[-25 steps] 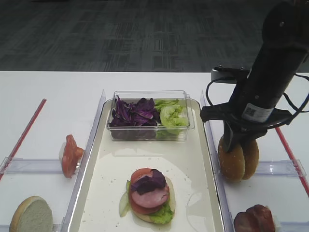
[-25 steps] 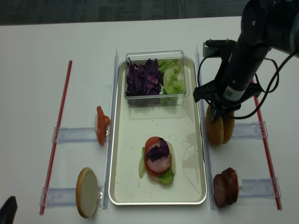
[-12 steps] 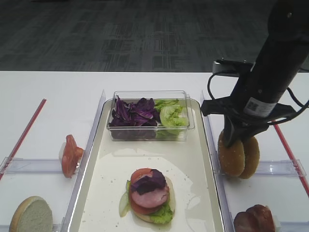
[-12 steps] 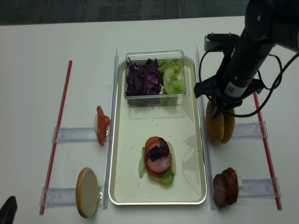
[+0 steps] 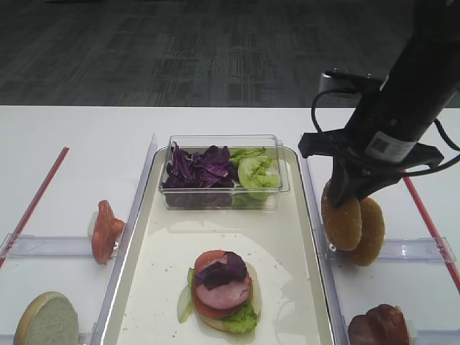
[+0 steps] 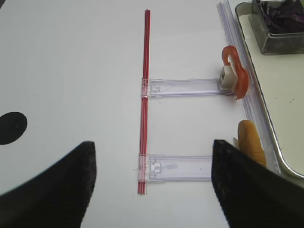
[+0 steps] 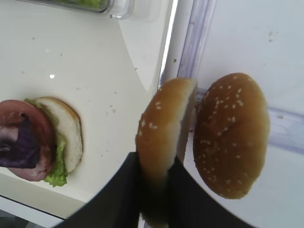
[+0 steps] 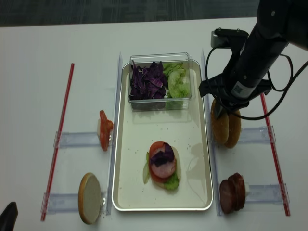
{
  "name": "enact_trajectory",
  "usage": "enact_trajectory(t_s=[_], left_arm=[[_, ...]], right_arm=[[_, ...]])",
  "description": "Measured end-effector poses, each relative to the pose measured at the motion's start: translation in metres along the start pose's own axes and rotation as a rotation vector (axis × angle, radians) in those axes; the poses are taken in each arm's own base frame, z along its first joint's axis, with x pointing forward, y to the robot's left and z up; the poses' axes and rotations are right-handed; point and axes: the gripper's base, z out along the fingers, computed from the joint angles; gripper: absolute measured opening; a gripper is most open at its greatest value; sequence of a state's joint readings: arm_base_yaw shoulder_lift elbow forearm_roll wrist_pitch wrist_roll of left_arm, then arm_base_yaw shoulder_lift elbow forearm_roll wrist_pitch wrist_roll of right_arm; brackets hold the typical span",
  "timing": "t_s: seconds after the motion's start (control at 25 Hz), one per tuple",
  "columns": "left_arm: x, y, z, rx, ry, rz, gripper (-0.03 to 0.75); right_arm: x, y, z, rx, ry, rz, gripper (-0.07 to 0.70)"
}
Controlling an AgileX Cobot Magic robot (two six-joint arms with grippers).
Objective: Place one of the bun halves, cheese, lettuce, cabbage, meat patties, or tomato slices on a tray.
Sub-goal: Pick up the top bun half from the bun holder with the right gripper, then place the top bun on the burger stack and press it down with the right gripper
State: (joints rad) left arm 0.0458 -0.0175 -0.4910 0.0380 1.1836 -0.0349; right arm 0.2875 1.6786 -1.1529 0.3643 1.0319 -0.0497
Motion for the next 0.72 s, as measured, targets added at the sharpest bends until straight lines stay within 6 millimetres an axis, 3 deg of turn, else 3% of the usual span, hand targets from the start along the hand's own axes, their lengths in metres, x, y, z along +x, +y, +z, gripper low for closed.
enact_trajectory(t_s=[0.24, 0.56, 0.72], left_arm=[[0.000, 0.000, 0.000, 0.000, 0.000, 0.000, 0.472], [0.000, 0.000, 0.000, 0.000, 0.000, 0.000, 0.472], [0.000, 0.000, 0.000, 0.000, 0.000, 0.000, 0.472]], right_arm=[[0.005, 0.004, -0.012, -0.009, -0.014, -0.022, 0.161], [0.010, 0.007, -0.014, -0.035, 0.020, -0.046, 0.161], [0.030, 0.009, -0.018, -0.080, -0.012, -0.054, 0.161]])
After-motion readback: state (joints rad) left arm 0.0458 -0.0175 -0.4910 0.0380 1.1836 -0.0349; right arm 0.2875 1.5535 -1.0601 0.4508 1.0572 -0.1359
